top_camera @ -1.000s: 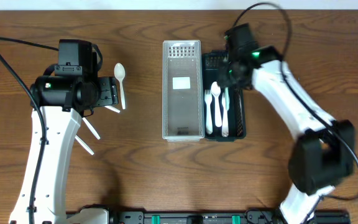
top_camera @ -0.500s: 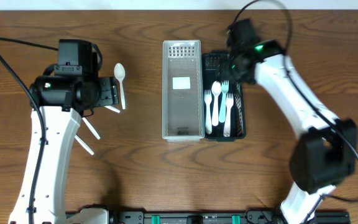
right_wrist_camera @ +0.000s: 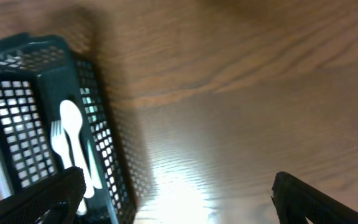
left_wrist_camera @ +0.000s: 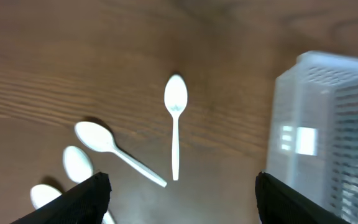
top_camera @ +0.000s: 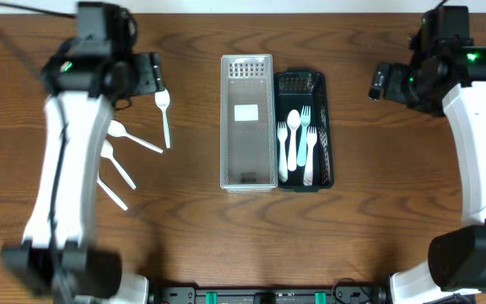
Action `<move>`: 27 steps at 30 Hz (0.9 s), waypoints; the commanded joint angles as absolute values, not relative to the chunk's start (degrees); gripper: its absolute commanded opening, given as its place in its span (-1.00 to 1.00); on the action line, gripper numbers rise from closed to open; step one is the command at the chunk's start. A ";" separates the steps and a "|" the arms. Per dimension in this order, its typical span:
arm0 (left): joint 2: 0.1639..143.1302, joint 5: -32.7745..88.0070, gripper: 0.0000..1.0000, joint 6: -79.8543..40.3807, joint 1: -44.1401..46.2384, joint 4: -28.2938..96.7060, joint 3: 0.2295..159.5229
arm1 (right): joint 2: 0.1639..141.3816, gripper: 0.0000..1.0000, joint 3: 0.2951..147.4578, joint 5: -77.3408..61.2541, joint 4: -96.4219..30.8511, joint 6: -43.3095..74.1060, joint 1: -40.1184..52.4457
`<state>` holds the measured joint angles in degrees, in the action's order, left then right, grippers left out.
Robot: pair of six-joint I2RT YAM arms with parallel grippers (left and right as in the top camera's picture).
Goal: Pack container
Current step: 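Carry the fork left and drop it into the green caddy, then grasp the upright white spoon near the left arm with the left gripper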
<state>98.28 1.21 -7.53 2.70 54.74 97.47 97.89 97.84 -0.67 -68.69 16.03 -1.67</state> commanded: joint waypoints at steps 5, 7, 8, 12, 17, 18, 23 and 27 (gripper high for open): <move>113.19 1.56 0.54 -8.25 2.13 51.20 97.41 | 98.15 0.97 97.69 -0.54 -68.79 14.20 -2.96; 116.29 3.29 0.54 -8.23 1.61 50.28 97.41 | 98.15 0.99 97.69 0.36 -68.82 14.20 -2.96; 117.60 4.60 0.54 -8.23 1.23 49.89 97.38 | 98.15 0.99 97.69 0.78 -68.82 14.28 -2.96; 121.67 7.81 0.54 -8.23 -0.36 48.47 97.38 | 98.15 0.99 97.69 1.30 -69.04 15.20 -3.05; 125.01 7.73 0.54 -8.21 -1.43 47.86 97.36 | 98.15 0.99 97.69 1.28 -68.55 16.69 -3.05; 125.51 7.73 0.54 -8.21 -1.43 47.81 97.36 | 98.15 0.99 97.69 1.28 -68.53 16.71 -3.05; 127.79 7.53 0.54 -8.25 -0.93 47.70 97.36 | 98.15 0.98 97.69 1.30 -68.60 16.71 -3.05; 129.01 7.55 0.54 -8.25 -0.25 47.97 97.30 | 98.15 0.99 97.69 1.30 -68.58 16.71 -3.05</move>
